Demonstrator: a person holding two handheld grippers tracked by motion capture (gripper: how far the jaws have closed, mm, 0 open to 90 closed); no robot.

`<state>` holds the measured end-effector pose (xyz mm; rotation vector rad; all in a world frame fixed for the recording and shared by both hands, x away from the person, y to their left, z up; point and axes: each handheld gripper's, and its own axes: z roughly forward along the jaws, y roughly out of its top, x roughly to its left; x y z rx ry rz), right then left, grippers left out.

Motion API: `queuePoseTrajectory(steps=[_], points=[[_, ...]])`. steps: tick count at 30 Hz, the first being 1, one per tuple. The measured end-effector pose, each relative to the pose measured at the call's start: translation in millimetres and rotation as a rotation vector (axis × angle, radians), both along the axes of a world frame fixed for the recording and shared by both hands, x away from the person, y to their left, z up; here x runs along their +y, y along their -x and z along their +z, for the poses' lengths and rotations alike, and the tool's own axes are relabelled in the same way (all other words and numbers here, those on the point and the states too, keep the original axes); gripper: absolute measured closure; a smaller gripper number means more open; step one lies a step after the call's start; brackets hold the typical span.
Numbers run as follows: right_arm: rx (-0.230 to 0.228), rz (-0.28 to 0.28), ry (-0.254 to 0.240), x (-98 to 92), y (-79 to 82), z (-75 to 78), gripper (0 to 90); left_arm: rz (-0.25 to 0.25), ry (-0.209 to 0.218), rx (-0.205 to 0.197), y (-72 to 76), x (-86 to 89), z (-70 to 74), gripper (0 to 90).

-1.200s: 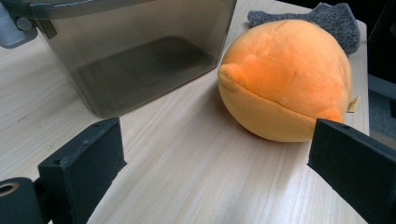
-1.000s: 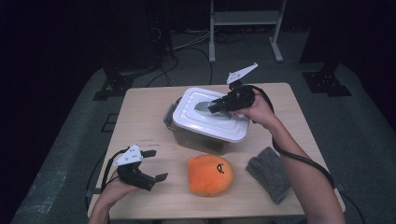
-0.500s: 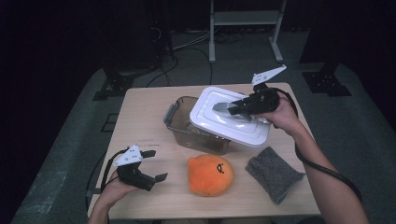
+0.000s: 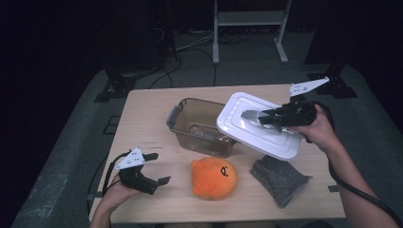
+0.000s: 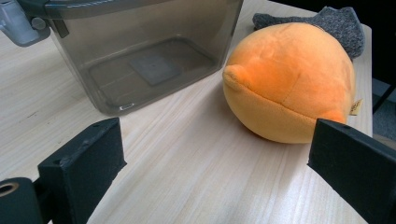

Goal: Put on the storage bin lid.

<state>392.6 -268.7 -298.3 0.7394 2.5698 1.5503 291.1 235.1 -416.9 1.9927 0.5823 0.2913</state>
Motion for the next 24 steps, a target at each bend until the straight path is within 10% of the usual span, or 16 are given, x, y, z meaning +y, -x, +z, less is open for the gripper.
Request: queuePoseTrajectory(steps=[24], points=[[0.038,-0.153,-0.032,-87.1,41.1,-28.3,66.8,0.004,0.008,-0.001,0.4,0.2,0.8,2.6]])
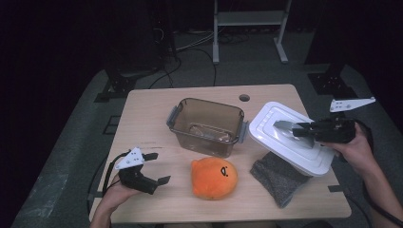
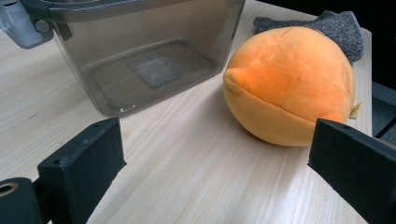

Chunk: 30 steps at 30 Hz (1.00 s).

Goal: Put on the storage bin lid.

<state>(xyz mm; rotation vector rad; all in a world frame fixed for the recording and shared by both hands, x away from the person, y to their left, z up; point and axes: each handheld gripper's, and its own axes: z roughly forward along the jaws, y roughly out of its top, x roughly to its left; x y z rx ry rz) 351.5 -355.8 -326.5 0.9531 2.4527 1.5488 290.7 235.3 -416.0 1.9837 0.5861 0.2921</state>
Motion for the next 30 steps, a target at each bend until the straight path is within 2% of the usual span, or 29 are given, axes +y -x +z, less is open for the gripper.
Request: queuePoseTrajectory(steps=[8,11,12,17,18,23,30], points=[[0.037,-0.038,0.002,-12.9,0.7,-19.7,66.8,-0.005,-0.003,0.002,0.2,-1.3,-0.4,2.6],[0.056,-0.054,0.003,-16.1,0.1,-31.7,66.7,-0.004,-0.006,0.003,0.4,-1.0,-0.3,2.6],[0.056,-0.054,0.003,-16.1,0.1,-31.7,66.7,-0.004,-0.006,0.003,0.4,-1.0,-0.3,2.6],[0.082,-0.065,0.006,-16.1,0.6,-54.5,66.8,-0.002,0.001,0.002,0.5,-0.5,0.2,2.5],[0.082,-0.065,0.006,-16.1,0.6,-54.5,66.8,-0.002,0.001,0.002,0.5,-0.5,0.2,2.5],[0.121,-0.064,0.0,-13.8,-0.7,-76.4,66.7,-0.004,-0.004,0.002,0.4,-0.9,0.1,2.5],[0.137,-0.059,-0.003,-10.4,0.8,-92.7,66.7,-0.005,-0.001,0.003,0.3,-0.6,-0.2,2.5]])
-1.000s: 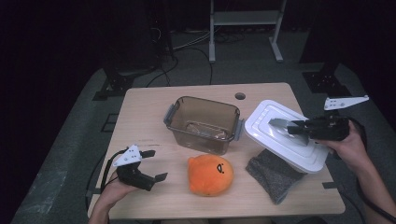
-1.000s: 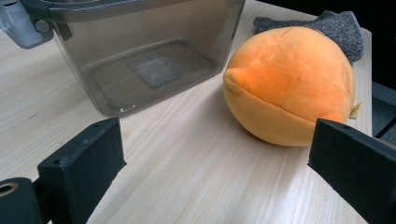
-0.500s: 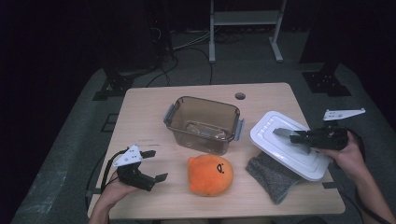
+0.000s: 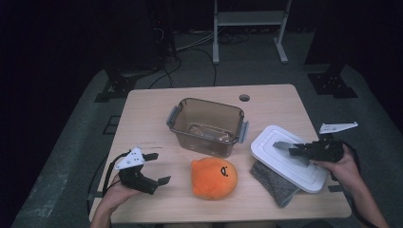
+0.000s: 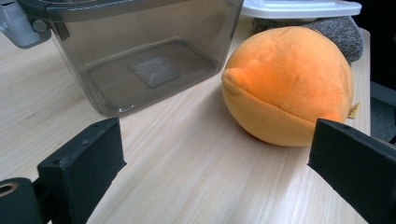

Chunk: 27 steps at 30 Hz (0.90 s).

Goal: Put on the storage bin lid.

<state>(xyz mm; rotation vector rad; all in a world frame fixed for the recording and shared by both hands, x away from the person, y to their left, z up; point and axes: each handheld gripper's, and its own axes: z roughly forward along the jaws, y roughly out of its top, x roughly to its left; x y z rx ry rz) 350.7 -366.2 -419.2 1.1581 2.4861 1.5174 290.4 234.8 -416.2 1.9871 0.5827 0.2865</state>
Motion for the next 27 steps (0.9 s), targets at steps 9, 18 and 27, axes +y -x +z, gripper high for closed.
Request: queuePoseTrajectory(steps=[9,18,27], points=[[0.011,0.01,-0.004,6.5,3.8,-16.9,66.7,-0.002,0.002,-0.001,0.4,-0.1,0.6,2.6],[0.021,0.009,-0.017,7.6,6.1,-28.0,66.5,-0.009,-0.004,0.002,0.2,-1.4,-0.4,2.6],[0.033,0.003,0.002,8.1,8.1,-31.5,65.5,-0.013,-0.01,0.003,0.4,-2.6,-1.4,2.6]])
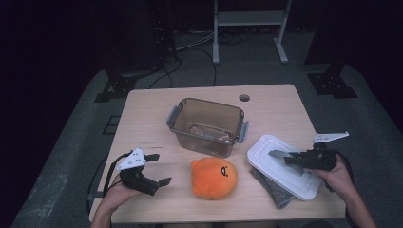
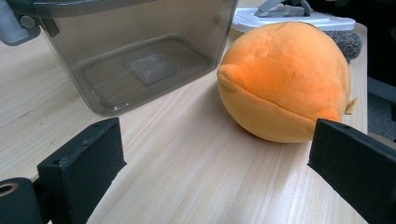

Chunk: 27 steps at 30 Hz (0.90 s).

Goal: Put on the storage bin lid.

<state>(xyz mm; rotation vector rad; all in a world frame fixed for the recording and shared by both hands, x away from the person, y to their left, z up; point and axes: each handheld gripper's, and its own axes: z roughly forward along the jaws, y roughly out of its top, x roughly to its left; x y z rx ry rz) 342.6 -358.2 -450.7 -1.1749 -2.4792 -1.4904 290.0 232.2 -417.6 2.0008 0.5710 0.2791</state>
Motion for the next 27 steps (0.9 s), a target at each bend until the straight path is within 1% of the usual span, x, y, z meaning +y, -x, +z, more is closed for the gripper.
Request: queuePoseTrajectory(steps=[5,6,7,9,10,13,15,16,18,20,21,24,25,27], points=[[0.001,-0.002,-0.002,-0.4,0.3,-0.1,62.1,0.002,0.0,0.001,0.0,0.5,0.1,2.6],[-0.003,-0.003,-0.002,-0.6,0.2,0.4,59.6,0.002,0.001,0.002,0.1,0.4,0.1,2.6],[-0.003,-0.003,-0.002,-0.6,0.2,0.4,59.6,0.002,0.001,0.001,0.1,0.3,0.1,2.6],[-0.011,-0.013,-0.012,-1.5,-0.6,2.7,53.4,0.001,0.001,0.001,0.2,0.2,0.1,2.6],[-0.011,-0.013,-0.012,-1.5,-0.6,2.7,53.4,0.001,0.0,0.0,0.1,0.2,0.1,2.6],[-0.039,-0.027,-0.009,-2.7,-1.4,7.5,48.7,0.001,0.001,0.002,0.3,0.6,0.5,2.5],[-0.043,-0.03,-0.011,-2.9,-1.6,8.7,47.5,0.001,0.001,0.002,0.3,0.6,0.4,2.5],[-0.058,-0.036,-0.013,-3.0,-2.0,13.5,45.6,0.0,0.0,0.002,0.1,0.5,0.2,2.6],[-0.063,-0.037,-0.016,-2.5,-1.8,16.5,45.1,0.0,0.0,0.002,0.1,0.6,0.2,2.5],[-0.081,-0.034,-0.024,-0.9,-1.5,23.1,43.6,0.003,0.0,0.001,-0.1,0.9,0.4,2.5],[-0.102,-0.023,-0.028,2.3,-0.8,30.3,43.1,0.005,0.002,0.001,-0.2,1.3,0.6,2.6],[-0.134,-0.004,-0.027,10.2,1.5,41.3,41.5,0.006,0.002,0.0,-0.1,1.7,0.7,2.6],[-0.134,-0.004,-0.027,10.2,1.5,41.3,41.5,0.006,0.002,0.0,-0.1,1.7,0.7,2.6],[-0.148,0.018,-0.031,17.1,3.5,48.6,40.5,0.007,0.002,0.0,-0.1,1.7,0.7,2.5]])
